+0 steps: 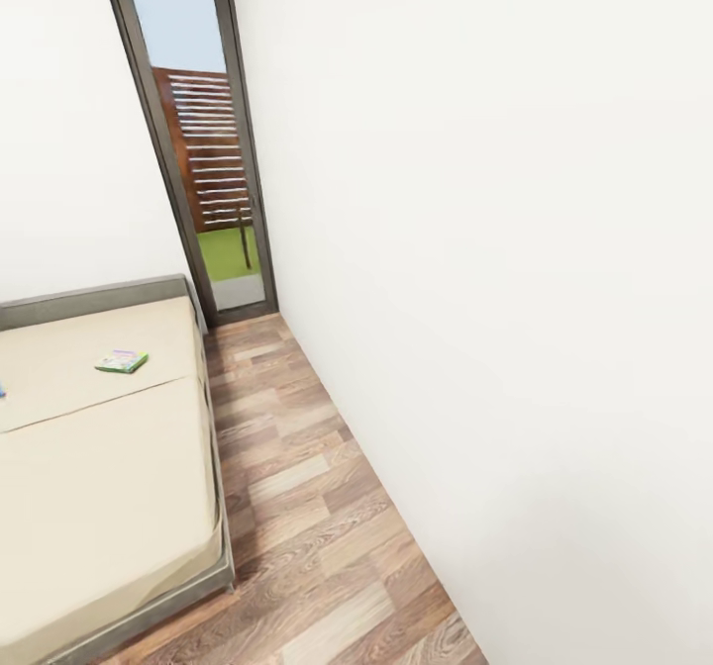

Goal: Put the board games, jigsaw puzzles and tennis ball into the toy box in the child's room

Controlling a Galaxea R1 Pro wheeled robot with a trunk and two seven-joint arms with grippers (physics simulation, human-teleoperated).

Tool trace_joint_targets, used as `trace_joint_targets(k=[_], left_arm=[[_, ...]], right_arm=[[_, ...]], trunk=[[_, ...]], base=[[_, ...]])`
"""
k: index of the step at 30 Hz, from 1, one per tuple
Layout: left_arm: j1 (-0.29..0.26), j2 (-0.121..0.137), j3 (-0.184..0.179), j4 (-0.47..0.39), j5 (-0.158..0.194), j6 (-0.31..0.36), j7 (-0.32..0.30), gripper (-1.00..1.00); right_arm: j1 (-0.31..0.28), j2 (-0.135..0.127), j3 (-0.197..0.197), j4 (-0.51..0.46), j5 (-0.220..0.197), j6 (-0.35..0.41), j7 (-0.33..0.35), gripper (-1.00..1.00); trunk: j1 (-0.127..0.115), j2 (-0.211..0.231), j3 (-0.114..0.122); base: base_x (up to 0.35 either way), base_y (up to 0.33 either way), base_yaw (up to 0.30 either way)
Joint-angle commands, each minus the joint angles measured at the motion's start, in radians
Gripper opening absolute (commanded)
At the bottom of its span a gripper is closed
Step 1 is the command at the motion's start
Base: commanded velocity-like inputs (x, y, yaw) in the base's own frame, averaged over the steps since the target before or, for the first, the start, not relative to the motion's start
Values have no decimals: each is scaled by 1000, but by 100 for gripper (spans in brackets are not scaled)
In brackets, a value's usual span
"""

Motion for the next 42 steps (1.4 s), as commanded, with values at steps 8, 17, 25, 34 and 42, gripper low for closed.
trace_joint_targets(k=[8, 17, 25, 34, 42], left_arm=[[-1, -1, -1, 1, 0, 3, 0, 100], [-1, -3, -1, 1, -1, 4, 0, 100], [-1, -5, -1, 1, -2, 2, 0, 100], [-1, -5, -1, 1, -3, 1, 0, 100], [-1, -5, -1, 1, -3, 1, 0, 100]], right_arm=[[-1, 0, 5, 1, 3, -2, -7, 100], [-1, 0, 5, 1, 3, -2, -7, 100], [-1, 0, 5, 1, 3, -2, -7, 100], [-1, 0, 5, 1, 3, -2, -7, 100], [-1, 0, 6, 1, 3, -2, -7, 100]], trunk=[[-30, 55, 30], [-38, 69, 43], [-38, 69, 48], [-38, 69, 54], [-38, 69, 58]], base=[[-41, 0, 264], [-134, 0, 268], [-11, 0, 269], [-1, 0, 273], [0, 0, 276]])
